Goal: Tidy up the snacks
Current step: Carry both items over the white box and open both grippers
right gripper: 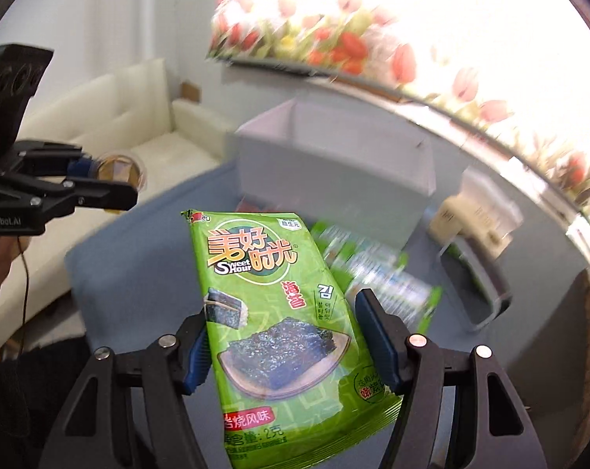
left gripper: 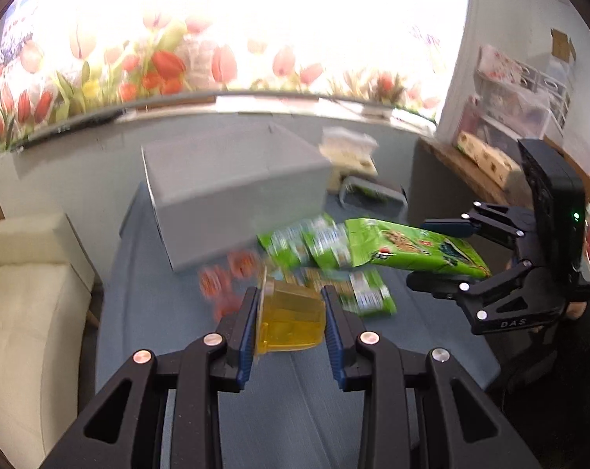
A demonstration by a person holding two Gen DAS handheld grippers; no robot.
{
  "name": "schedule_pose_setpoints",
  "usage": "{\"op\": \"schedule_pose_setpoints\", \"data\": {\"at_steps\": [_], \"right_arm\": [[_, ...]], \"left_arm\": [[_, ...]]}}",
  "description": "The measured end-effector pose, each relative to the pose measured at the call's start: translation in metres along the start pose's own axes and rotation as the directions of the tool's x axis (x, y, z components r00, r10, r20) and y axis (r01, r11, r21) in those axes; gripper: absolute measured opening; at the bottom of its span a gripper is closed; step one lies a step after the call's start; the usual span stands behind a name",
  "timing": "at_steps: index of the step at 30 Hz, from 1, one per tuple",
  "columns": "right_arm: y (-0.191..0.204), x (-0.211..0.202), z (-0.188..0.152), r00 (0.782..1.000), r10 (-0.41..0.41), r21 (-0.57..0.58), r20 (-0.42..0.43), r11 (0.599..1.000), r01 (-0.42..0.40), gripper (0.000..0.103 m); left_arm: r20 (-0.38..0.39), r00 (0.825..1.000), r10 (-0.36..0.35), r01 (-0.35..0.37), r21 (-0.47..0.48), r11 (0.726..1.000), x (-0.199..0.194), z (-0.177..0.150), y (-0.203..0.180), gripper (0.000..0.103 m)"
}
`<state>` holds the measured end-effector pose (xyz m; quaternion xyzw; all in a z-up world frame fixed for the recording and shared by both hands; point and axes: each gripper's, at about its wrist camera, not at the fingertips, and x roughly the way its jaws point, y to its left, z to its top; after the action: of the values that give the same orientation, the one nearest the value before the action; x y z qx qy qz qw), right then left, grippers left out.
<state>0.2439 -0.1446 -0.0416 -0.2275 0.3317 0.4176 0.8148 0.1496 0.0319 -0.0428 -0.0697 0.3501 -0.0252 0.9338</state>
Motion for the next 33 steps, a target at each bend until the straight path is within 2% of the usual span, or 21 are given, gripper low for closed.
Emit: {"op": "schedule_pose_setpoints", "data": {"at_steps": [6, 9, 12, 19, 27, 28, 30, 31, 33], "right_arm": [[-0.042, 0.03, 0.069, 0.993, -0.11, 0.06, 0.028, 0.992, 0.109, 0.071], [-0.059, 0.061, 0.102, 0.986, -0.164, 0.059, -0.005, 0.985, 0.164, 0.071], [-0.077, 0.097, 0.129, 0.985, -0.168, 0.075, -0.039, 0.982, 0.17, 0.071], [-0.096, 0.17, 0.167, 0.977, -0.189, 0.093, -0.102, 0.976, 0.198, 0.071], [-0.109, 0.2, 0.167, 0.975, -0.174, 0.127, -0.139, 0.973, 0.192, 0.075], [-0.11, 0.199, 0.166, 0.975, -0.175, 0.131, -0.135, 0.973, 0.192, 0.08], [-0.11, 0.199, 0.166, 0.976, -0.169, 0.128, -0.138, 0.974, 0.187, 0.09], [-0.109, 0.197, 0.165, 0.979, -0.161, 0.12, -0.128, 0.977, 0.177, 0.091], [-0.105, 0.193, 0.164, 0.978, -0.171, 0.101, -0.122, 0.978, 0.184, 0.091]], "left_arm": [[0.062, 0.997, 0.042, -0.04, -0.042, 0.998, 0.041, 0.089, 0.034, 0.034], [0.039, 0.999, 0.03, -0.026, -0.113, 0.993, 0.076, 0.127, 0.061, 0.034], [-0.005, 0.995, 0.096, -0.096, -0.114, 0.989, 0.116, 0.154, 0.083, 0.034], [-0.117, 0.984, 0.132, -0.151, -0.171, 0.974, 0.192, 0.178, 0.131, 0.035], [-0.141, 0.98, 0.141, -0.163, -0.158, 0.974, 0.214, 0.173, 0.138, 0.036], [-0.14, 0.979, 0.145, -0.167, -0.156, 0.974, 0.216, 0.173, 0.138, 0.04], [-0.14, 0.981, 0.133, -0.155, -0.165, 0.974, 0.218, 0.174, 0.14, 0.074], [-0.139, 0.982, 0.129, -0.153, -0.175, 0.973, 0.218, 0.174, 0.14, 0.099], [-0.103, 0.987, 0.121, -0.139, -0.189, 0.972, 0.212, 0.174, 0.14, 0.103]]}}
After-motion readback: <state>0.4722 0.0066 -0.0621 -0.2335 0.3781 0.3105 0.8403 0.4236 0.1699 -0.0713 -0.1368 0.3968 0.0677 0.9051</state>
